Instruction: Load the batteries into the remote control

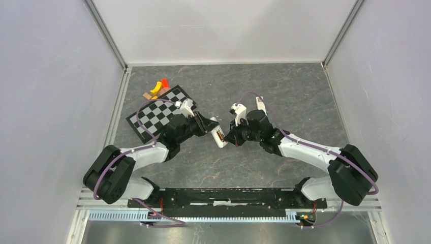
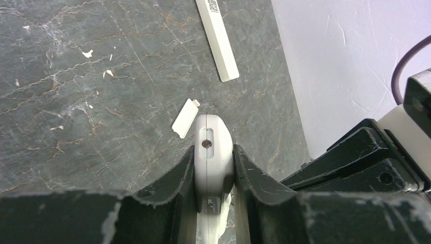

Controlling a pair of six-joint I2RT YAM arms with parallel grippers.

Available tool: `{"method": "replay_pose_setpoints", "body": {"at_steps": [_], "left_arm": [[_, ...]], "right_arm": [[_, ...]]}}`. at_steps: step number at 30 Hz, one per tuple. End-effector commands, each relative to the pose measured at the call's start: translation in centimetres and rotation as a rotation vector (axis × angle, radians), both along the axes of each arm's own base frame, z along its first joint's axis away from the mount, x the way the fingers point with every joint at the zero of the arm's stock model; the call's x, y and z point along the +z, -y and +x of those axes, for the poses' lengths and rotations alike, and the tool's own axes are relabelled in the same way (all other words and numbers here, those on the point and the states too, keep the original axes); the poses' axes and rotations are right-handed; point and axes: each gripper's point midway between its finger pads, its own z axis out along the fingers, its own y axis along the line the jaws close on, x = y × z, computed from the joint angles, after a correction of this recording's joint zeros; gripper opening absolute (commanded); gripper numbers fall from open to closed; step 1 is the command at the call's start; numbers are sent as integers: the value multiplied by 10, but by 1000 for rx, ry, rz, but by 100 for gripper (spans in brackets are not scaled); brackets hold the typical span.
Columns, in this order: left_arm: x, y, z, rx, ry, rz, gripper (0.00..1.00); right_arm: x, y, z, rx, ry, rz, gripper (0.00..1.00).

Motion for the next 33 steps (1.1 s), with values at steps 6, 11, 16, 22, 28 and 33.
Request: {"method": "replay_pose_setpoints", "body": {"at_steps": [6,11,16,22,28,33], "left_arm": [[34,13,-3,-69,81,-70,2],[38,13,-5,-75,87,-79,2],[44,15,-6,-80,77,-109,2],[57,20,-12,-99,40,-196,2],[68,18,-14,-81,-19,-293,2],[82,16,-15,-77,-31,-352,2]], "right_arm": [[20,-17,10,5,50,46,0],[22,-22,8,25,50,57,0],[24,-26,6,35,44,64,1],[29,-28,6,34,22,64,7],[31,-24,7,18,3,28,11],[36,-24,3,36,0,25,20]]}}
